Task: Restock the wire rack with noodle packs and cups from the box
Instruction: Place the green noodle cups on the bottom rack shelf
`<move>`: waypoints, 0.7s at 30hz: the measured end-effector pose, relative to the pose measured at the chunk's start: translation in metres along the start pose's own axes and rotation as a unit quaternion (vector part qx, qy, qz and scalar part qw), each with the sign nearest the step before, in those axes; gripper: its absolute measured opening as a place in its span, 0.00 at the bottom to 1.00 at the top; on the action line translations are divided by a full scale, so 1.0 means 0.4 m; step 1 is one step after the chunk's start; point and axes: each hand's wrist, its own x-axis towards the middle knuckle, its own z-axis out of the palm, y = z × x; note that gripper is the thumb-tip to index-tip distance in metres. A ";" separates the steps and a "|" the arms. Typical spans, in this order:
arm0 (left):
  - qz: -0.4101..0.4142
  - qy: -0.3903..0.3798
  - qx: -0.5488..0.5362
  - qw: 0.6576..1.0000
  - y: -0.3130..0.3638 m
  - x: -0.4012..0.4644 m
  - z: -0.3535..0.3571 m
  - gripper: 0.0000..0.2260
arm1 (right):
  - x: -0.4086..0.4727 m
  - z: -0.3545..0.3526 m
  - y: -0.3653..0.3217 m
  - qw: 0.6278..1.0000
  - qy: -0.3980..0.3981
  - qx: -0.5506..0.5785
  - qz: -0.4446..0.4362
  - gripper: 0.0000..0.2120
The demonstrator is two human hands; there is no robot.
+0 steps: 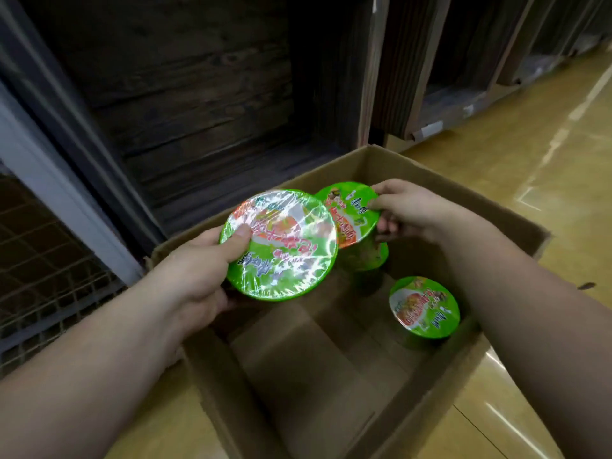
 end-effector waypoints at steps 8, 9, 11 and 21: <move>0.075 -0.042 -0.071 0.994 0.089 -0.105 -0.148 0.11 | -0.152 0.095 -0.137 0.991 0.024 0.054 -0.123 0.13; 0.083 -0.050 -0.071 0.993 0.098 -0.121 -0.183 0.12 | -0.169 0.114 -0.158 0.990 0.021 0.052 -0.128 0.13; 0.096 -0.064 -0.075 0.990 0.109 -0.149 -0.248 0.14 | -0.198 0.140 -0.193 0.989 0.013 0.061 -0.132 0.14; 0.127 -0.074 -0.137 0.980 0.089 -0.255 -0.597 0.18 | -0.307 0.411 -0.308 0.973 -0.106 0.136 -0.150 0.15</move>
